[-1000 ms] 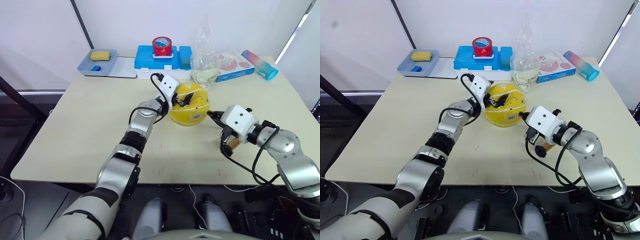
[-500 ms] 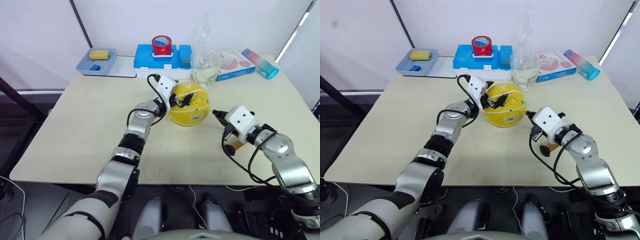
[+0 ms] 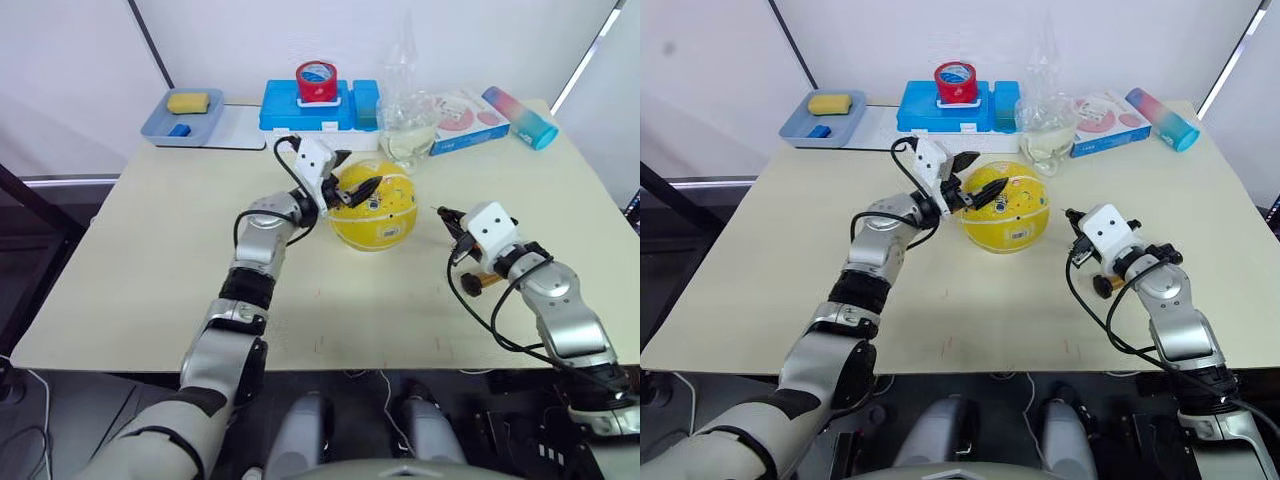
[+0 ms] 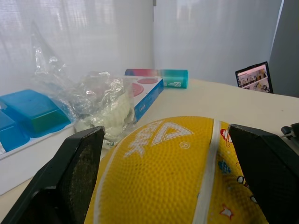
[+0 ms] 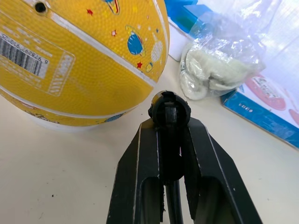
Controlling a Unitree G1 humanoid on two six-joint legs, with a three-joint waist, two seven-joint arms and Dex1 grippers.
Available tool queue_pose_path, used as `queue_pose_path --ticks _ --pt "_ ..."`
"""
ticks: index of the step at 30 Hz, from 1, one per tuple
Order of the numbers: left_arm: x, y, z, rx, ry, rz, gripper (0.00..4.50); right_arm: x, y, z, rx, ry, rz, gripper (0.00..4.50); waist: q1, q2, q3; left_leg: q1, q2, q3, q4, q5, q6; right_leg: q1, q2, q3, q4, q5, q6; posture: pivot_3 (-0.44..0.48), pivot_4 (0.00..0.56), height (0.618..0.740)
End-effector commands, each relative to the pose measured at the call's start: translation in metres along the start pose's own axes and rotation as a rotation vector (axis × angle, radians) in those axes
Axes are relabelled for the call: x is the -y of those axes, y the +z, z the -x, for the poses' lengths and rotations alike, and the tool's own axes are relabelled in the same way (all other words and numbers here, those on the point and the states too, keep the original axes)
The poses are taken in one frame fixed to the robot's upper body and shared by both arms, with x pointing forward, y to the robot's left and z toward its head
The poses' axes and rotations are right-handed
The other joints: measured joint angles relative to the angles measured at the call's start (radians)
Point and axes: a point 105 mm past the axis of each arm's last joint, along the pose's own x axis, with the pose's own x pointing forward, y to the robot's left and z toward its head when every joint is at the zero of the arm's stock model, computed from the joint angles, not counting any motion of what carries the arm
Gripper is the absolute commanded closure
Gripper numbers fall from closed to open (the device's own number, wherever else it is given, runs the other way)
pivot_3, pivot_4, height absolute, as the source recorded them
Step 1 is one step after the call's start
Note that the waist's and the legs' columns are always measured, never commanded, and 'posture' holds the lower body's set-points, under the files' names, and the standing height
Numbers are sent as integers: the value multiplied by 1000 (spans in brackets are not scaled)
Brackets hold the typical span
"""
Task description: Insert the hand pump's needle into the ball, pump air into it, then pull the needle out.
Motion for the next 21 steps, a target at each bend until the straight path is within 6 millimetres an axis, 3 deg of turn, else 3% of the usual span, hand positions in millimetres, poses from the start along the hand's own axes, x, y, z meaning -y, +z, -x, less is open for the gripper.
queue_pose_path --ticks 1,6,13,21 --pt "1 35 10 102 -56 -43 0 15 10 -1 53 -58 21 4487 1 1 3 0 0 0 0 0 0 0 0 0 0 0 0 0 150 739" --pt "7 50 34 118 -157 -67 0 15 4 -5 48 -54 23 4487 -2 2 5 0 -1 0 0 0 0 0 0 0 0 0 1 0 150 739" --pt "5 39 90 30 -249 -68 0 15 -1 -14 34 -49 31 4487 -15 4 8 1 1 0 -1 1 -2 -1 2 1 2 -1 -2 0 150 739" --pt "34 28 141 -69 -369 -54 0 17 -5 -22 4 -42 56 4487 -24 5 9 1 3 0 -1 2 -3 -2 2 2 4 -2 -4 0 150 739"
